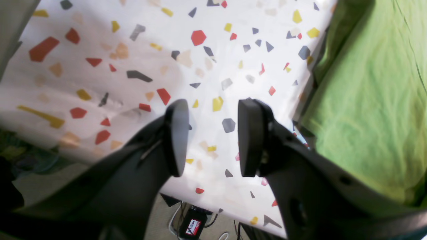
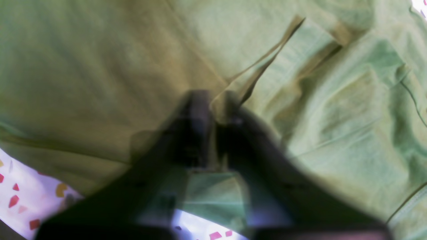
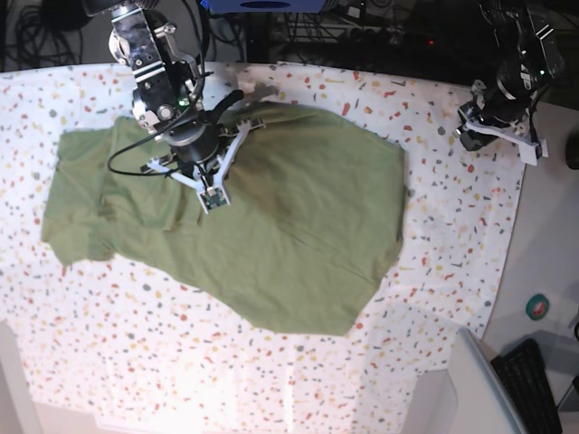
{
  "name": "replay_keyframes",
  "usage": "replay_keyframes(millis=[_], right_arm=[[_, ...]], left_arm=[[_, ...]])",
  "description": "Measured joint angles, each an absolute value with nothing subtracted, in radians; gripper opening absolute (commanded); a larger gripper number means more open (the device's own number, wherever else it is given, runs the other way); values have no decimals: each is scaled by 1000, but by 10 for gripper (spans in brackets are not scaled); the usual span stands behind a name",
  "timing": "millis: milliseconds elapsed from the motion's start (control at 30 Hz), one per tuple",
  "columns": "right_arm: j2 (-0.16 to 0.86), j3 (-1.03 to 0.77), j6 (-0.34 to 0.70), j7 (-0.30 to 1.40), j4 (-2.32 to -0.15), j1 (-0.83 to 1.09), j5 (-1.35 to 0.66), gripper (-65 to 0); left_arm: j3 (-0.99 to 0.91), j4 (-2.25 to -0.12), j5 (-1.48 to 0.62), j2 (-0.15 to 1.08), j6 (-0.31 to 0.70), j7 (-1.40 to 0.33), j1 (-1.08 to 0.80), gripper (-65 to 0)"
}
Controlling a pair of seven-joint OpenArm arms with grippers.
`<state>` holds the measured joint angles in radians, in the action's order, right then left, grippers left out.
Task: Layout the t-shirt on the table in an organized manner, then fold the t-shirt properly
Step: 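Grasp the shirt edges with both grippers and pull them apart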
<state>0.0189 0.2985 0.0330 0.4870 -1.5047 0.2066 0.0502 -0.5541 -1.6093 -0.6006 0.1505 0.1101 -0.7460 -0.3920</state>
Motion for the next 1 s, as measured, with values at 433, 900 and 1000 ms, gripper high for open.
replay_keyframes(millis=[433,900,1000], right_arm=[[22,96,37,475,-1769,480,47,-650],[-4,-138,35,346,-1645,627,-244,-650],[-6,-99,33,353,-1629,624,-276,-650]], left_arm=[[-40,-1453,-595,144,113,-742,-76,-418],[297,-880,-490,41,132,-444,259,-421],[299,-914,-456,58,134,-427,229,-421]])
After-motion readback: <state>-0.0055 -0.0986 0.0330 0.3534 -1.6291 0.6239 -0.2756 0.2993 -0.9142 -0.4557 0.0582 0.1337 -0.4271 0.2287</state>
